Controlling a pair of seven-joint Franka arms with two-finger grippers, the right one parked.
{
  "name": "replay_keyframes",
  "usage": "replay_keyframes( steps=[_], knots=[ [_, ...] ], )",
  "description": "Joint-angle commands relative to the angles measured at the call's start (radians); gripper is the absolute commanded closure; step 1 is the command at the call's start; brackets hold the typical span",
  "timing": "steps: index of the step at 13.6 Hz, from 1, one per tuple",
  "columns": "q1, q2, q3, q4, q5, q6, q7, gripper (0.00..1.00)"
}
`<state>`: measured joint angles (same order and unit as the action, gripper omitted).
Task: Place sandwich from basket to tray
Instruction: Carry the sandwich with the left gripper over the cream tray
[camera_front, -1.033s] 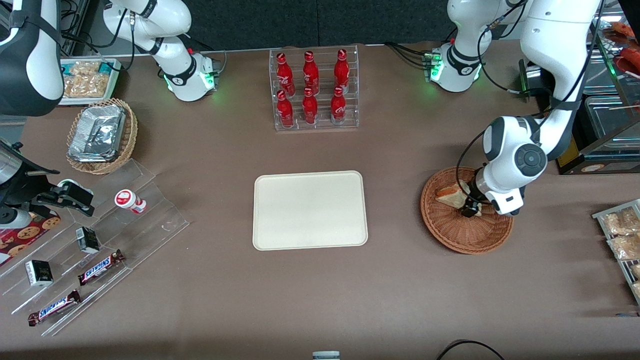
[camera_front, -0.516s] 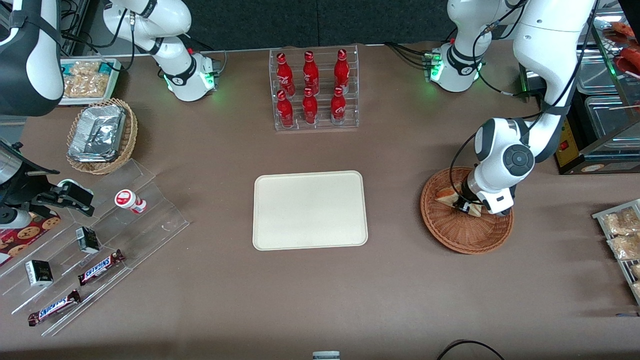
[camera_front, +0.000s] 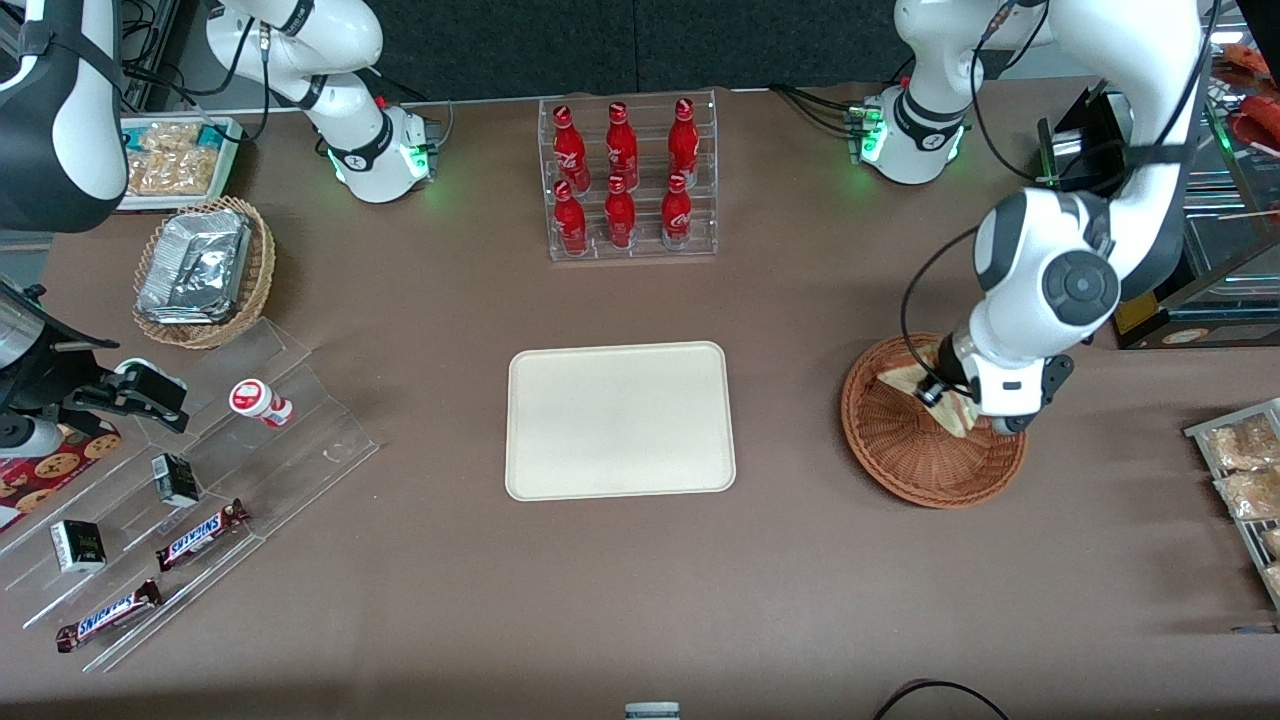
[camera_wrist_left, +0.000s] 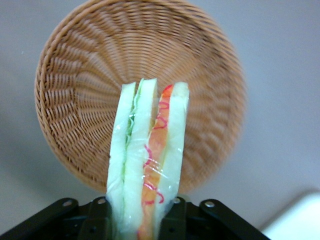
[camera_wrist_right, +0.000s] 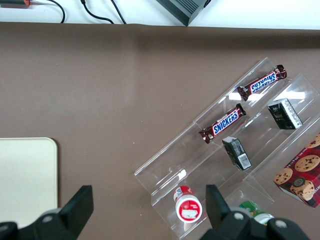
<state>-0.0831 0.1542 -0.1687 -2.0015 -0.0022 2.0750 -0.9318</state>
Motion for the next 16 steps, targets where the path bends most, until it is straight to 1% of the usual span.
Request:
replay_keyframes(
  steps=[1,3,4,6,8,10,11,12,14,15,16],
  knots=[
    [-0.017,0.036,-0.105,0.160,-0.009,-0.125,0.102,1.00],
    [-0.033,0.118,-0.213,0.307,0.005,-0.179,0.091,1.00],
    [-0.068,0.181,-0.227,0.384,0.014,-0.203,0.091,1.00],
    [-0.172,0.310,-0.227,0.542,0.051,-0.263,0.082,1.00],
    [-0.242,0.407,-0.225,0.660,0.083,-0.285,0.042,1.00],
    [-0.295,0.496,-0.225,0.757,0.087,-0.276,0.047,0.94],
    [-0.322,0.545,-0.222,0.809,0.099,-0.268,0.048,0.88],
    [-0.339,0.585,-0.222,0.840,0.120,-0.248,0.047,0.86],
    [-0.384,0.642,-0.219,0.848,0.146,-0.156,0.038,0.86],
    [-0.403,0.666,-0.213,0.848,0.163,-0.118,0.033,0.84],
    [-0.418,0.688,-0.212,0.849,0.180,-0.081,0.025,0.80]
  ],
)
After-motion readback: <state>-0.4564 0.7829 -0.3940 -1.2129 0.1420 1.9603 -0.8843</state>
